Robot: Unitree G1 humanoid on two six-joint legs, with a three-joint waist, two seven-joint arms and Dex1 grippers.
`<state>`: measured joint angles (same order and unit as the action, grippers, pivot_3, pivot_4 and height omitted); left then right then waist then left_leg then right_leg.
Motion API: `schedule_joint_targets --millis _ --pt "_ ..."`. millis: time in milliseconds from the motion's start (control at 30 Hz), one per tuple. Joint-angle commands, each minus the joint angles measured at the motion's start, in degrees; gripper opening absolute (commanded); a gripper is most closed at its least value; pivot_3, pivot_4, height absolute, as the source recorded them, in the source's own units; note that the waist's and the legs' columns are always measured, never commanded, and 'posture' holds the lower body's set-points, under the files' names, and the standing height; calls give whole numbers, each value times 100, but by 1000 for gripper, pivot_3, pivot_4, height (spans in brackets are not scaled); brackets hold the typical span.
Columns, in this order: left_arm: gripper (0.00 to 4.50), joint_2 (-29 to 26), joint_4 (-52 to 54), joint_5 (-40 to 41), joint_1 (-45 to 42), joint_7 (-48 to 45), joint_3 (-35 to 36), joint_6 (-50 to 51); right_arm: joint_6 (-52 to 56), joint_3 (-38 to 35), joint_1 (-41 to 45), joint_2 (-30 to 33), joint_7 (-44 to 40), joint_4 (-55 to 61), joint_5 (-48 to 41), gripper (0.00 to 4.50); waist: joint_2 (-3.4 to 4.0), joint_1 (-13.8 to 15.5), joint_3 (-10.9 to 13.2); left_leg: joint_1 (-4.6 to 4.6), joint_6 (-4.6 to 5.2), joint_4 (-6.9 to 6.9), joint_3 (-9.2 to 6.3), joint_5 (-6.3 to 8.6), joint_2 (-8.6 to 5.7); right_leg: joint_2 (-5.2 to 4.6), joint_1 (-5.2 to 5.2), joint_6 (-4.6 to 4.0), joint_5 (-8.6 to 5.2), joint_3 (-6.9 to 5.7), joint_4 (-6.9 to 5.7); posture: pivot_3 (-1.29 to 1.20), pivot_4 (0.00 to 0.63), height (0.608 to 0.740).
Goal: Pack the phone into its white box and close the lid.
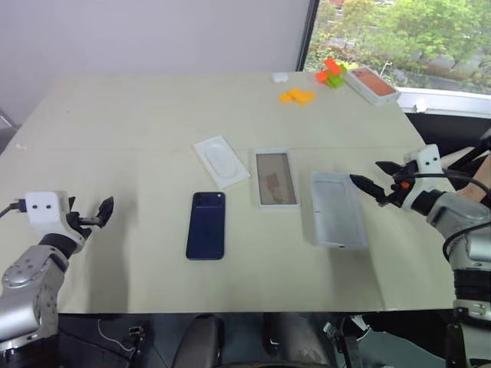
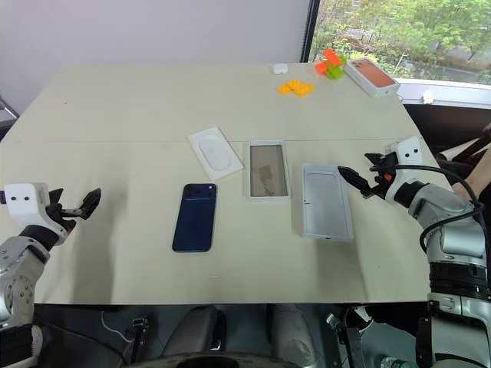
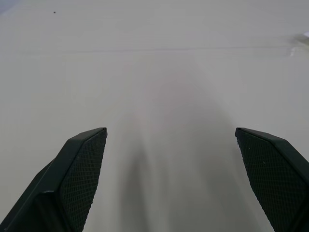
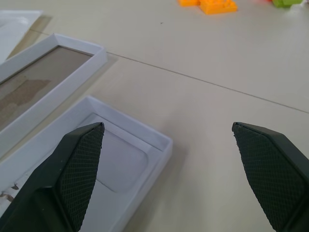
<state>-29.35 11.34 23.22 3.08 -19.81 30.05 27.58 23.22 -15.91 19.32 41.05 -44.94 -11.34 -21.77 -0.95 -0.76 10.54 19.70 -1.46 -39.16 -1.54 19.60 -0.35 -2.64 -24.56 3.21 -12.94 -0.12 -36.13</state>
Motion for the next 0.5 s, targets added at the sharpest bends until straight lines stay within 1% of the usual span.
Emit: schedule_joint_targets --millis 33,300,500 --pt "4500 -141 199 52 105 -45 193 -1 -86 -99 3 37 -22 130 -49 4451 0 -5 0 0 0 1 1 0 0 -1 0 0 0 0 0 0 150 740" --pt "4500 -66 505 124 233 5 231 91 -210 105 38 -7 -115 170 61 4451 0 6 0 -2 0 0 0 0 0 0 0 0 0 0 -1 0 150 740" --pt "4500 30 690 198 306 20 40 175 -134 91 -83 -28 4 476 -4 4451 0 7 0 0 0 1 0 0 0 0 0 0 0 0 0 0 150 740"
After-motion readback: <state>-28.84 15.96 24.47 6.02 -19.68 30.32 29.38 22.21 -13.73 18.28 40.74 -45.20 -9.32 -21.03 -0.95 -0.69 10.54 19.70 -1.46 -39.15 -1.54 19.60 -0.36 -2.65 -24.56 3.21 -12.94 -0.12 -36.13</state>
